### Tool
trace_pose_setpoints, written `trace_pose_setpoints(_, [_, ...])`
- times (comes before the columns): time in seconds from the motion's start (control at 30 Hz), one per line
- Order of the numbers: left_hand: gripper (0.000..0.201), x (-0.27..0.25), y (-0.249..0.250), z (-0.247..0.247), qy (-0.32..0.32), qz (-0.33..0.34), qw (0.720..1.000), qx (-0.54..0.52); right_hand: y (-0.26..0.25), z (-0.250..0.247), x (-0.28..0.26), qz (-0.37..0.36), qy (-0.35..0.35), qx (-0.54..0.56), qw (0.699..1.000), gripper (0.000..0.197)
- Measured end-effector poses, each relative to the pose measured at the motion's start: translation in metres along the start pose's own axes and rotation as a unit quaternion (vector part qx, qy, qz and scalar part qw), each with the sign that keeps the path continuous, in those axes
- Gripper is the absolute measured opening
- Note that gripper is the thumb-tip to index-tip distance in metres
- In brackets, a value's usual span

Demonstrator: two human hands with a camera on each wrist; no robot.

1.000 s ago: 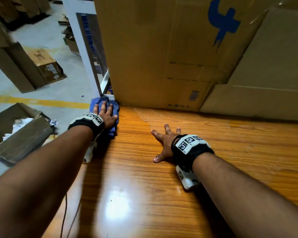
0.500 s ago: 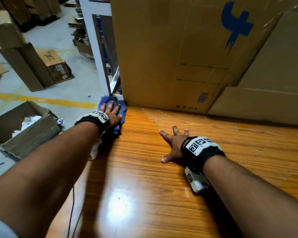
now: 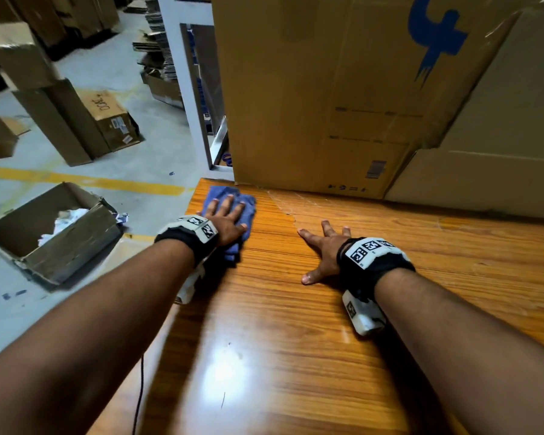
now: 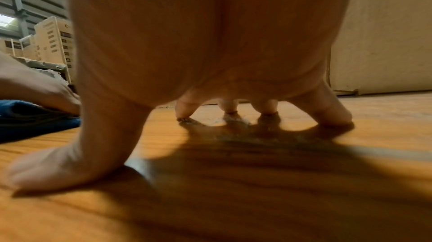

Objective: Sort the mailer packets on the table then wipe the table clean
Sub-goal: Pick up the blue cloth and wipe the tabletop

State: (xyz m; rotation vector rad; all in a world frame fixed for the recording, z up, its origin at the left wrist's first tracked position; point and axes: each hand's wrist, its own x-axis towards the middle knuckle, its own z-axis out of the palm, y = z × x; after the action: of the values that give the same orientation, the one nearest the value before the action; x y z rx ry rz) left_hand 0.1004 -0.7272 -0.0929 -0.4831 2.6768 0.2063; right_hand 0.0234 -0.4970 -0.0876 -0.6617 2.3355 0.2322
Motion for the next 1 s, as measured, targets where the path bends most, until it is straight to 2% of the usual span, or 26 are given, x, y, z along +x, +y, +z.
trace_pose_setpoints(0.13, [0.063, 0.011, -0.061, 0.001, 0.022, -0.088, 0.995, -0.040, 0.000, 0.002, -0.002, 0.004, 0.012, 0.000, 1.000, 0.118])
trace_pose_setpoints(0.23, [0.064, 0.005, -0.063, 0.011, 0.027, -0.104, 0.992, -0.059, -0.001, 0.000, -0.001, 0.008, 0.007, -0.004, 1.000, 0.118])
trace_pose_setpoints(0.3, [0.062, -0.013, -0.038, 0.017, 0.018, -0.071, 0.997, -0.032, -0.001, -0.002, -0.001, 0.013, 0.002, -0.006, 1.000, 0.118])
trace_pose_setpoints(0.43, [0.064, -0.046, 0.021, 0.035, -0.009, 0.063, 0.998, 0.012, -0.001, -0.001, -0.001, 0.012, 0.009, -0.025, 1.000, 0.118])
trace_pose_setpoints(0.5, [0.064, -0.051, 0.038, 0.040, -0.018, 0.080, 0.997, 0.011, -0.002, 0.001, -0.001, 0.014, 0.014, -0.028, 0.999, 0.118])
trace_pose_setpoints(0.57, [0.063, -0.043, 0.032, 0.035, -0.011, 0.071, 0.997, 0.005, -0.002, 0.002, -0.004, 0.017, 0.017, -0.029, 0.999, 0.115])
trace_pose_setpoints(0.7, [0.066, -0.015, -0.031, 0.019, -0.011, -0.038, 0.999, -0.004, -0.002, 0.003, -0.005, 0.022, 0.015, -0.030, 0.999, 0.113])
trace_pose_setpoints(0.8, [0.066, -0.022, -0.052, 0.017, -0.008, -0.071, 0.997, -0.034, -0.002, 0.000, -0.003, 0.024, 0.011, -0.033, 0.999, 0.113])
trace_pose_setpoints(0.87, [0.064, -0.038, -0.041, 0.021, -0.002, -0.057, 0.998, -0.033, -0.004, -0.001, -0.004, 0.025, 0.008, -0.031, 0.999, 0.113])
trace_pose_setpoints(1.0, [0.064, -0.072, -0.001, 0.042, -0.018, 0.033, 0.999, -0.006, -0.005, -0.001, -0.007, 0.023, 0.017, -0.025, 0.999, 0.112])
